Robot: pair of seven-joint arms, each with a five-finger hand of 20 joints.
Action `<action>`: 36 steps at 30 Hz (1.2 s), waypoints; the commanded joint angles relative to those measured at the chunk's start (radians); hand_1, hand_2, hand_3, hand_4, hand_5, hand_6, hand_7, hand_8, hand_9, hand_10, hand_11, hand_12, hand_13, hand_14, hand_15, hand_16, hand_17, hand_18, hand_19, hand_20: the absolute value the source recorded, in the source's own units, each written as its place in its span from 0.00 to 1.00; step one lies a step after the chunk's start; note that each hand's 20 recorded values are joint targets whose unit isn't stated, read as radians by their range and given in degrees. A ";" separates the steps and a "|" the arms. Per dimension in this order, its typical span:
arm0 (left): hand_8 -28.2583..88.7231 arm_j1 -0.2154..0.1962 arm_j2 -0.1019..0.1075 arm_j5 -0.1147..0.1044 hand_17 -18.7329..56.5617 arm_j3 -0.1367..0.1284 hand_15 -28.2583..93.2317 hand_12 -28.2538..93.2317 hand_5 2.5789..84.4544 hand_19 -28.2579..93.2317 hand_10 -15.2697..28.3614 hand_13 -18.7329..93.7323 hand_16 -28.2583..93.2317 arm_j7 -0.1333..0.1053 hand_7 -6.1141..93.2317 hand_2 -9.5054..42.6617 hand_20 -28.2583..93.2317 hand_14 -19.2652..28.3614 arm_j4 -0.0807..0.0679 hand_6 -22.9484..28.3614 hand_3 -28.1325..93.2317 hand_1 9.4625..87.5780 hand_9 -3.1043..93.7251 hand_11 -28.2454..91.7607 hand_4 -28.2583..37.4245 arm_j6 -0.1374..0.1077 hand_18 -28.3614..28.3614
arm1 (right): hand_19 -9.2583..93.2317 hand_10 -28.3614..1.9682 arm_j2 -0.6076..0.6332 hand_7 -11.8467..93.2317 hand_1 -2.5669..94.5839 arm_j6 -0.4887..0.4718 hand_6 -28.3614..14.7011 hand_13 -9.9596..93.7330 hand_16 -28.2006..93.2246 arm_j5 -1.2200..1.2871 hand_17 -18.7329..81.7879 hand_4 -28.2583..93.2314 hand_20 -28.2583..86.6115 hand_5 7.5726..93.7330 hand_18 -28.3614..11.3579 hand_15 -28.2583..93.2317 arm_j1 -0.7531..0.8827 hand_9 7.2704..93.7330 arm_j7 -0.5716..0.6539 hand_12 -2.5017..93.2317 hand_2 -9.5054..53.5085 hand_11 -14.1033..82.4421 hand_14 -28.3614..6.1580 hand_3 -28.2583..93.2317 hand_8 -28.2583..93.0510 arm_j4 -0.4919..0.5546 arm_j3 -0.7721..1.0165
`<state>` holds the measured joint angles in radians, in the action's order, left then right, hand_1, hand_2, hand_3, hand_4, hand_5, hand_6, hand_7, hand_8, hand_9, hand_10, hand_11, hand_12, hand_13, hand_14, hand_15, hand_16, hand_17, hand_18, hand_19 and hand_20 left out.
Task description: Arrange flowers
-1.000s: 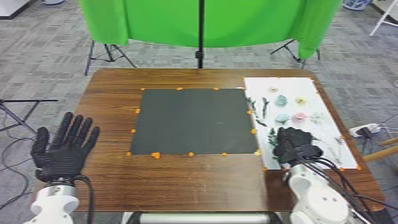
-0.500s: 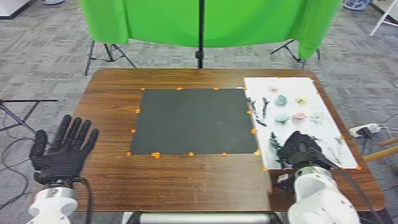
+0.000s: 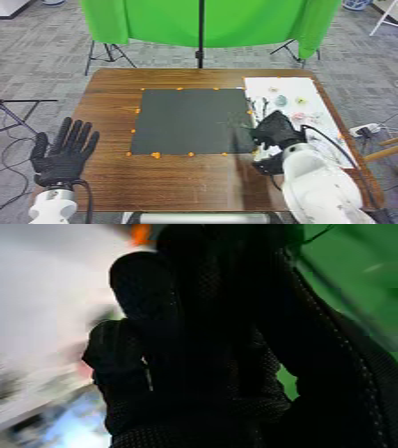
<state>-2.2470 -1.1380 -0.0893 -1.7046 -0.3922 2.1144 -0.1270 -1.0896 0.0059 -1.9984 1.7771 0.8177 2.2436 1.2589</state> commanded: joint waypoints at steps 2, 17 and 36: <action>0.17 0.012 0.008 -0.009 0.14 0.024 0.50 0.31 0.51 0.52 0.70 0.41 0.18 0.011 0.14 0.50 0.33 0.74 -0.017 0.64 0.85 0.16 0.42 0.38 0.00 -0.005 0.74 | 1.00 0.55 -0.157 0.37 0.58 -0.009 0.61 0.82 0.53 -0.040 0.57 0.03 0.68 0.88 0.03 0.69 -0.216 0.97 -0.085 0.45 0.00 0.27 0.47 0.90 0.41 -0.180 -0.203; 0.17 0.070 0.061 -0.008 0.14 0.067 0.50 0.31 0.51 0.51 0.70 0.41 0.18 0.021 0.14 0.50 0.33 0.74 -0.036 0.64 0.85 0.15 0.42 0.38 0.00 -0.012 0.74 | 1.00 0.56 -0.384 0.39 0.57 0.012 0.61 0.82 0.52 -0.232 0.58 0.04 0.69 0.88 0.02 0.70 -0.369 0.97 -0.023 0.46 0.00 0.27 0.47 0.91 0.40 -0.448 -0.412; 0.17 0.129 0.085 -0.002 0.14 0.102 0.50 0.31 0.51 0.51 0.71 0.41 0.18 0.095 0.14 0.49 0.33 0.74 -0.070 0.64 0.85 0.16 0.42 0.38 0.00 -0.023 0.74 | 1.00 0.34 -0.464 0.37 0.41 0.041 0.52 0.75 0.42 -0.296 0.58 0.04 0.74 0.77 0.01 0.81 -0.312 0.84 -0.041 0.27 0.00 0.52 0.32 0.89 0.24 -0.537 -0.488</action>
<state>-2.1175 -1.0560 -0.0894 -1.6095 -0.3120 2.0585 -0.1444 -1.5342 0.0260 -2.2912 1.4507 0.7850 1.7155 0.7814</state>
